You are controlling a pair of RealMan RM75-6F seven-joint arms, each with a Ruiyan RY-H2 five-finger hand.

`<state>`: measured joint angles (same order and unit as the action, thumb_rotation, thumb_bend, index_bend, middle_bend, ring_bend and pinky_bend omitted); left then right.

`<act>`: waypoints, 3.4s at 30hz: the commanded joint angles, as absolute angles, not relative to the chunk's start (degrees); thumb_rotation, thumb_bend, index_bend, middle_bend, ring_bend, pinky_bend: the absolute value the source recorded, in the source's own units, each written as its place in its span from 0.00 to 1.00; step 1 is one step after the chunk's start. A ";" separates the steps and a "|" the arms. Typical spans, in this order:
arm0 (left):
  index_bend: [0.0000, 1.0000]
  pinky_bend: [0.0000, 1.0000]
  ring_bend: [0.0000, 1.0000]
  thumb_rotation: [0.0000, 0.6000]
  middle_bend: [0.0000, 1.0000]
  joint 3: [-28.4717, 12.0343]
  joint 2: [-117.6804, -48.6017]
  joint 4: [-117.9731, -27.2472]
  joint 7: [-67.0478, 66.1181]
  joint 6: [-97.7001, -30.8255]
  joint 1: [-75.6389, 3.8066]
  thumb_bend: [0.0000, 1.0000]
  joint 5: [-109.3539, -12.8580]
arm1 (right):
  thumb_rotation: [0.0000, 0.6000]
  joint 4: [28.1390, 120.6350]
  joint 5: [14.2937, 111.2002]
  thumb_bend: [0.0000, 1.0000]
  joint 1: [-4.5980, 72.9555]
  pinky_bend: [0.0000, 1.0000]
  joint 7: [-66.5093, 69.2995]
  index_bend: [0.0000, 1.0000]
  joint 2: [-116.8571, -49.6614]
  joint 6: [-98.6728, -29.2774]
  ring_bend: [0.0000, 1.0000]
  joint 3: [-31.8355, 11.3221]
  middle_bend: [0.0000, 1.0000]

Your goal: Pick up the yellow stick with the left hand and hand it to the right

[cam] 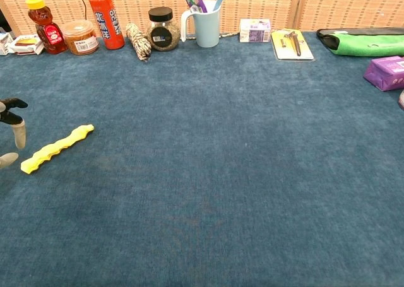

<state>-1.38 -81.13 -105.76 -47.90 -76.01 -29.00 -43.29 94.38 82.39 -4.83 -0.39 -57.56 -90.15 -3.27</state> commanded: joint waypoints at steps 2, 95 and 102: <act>0.41 0.05 0.00 0.86 0.00 -1.67 -81.69 -105.81 -48.10 -75.89 -29.24 0.35 -42.78 | 1.00 94.34 82.42 0.16 -4.91 0.24 -0.27 0.27 -57.53 -90.25 0.24 -3.27 0.20; 0.57 0.05 0.01 1.00 0.08 -0.93 -77.08 -111.96 -44.24 -77.86 -30.18 0.63 -57.45 | 1.00 91.86 83.57 0.16 -5.77 0.26 4.29 0.28 -56.87 -91.47 0.26 -3.96 0.20; 0.57 0.05 0.01 1.00 0.08 -3.09 -71.23 -112.21 -36.35 -71.83 -31.54 0.63 -59.34 | 1.00 93.42 84.48 0.16 -5.02 0.26 3.12 0.27 -56.35 -91.34 0.26 -4.14 0.20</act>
<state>-2.09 -73.28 -112.03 -38.95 -73.96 -30.92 -58.65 93.31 84.37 -5.09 3.22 -56.39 -91.35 -4.16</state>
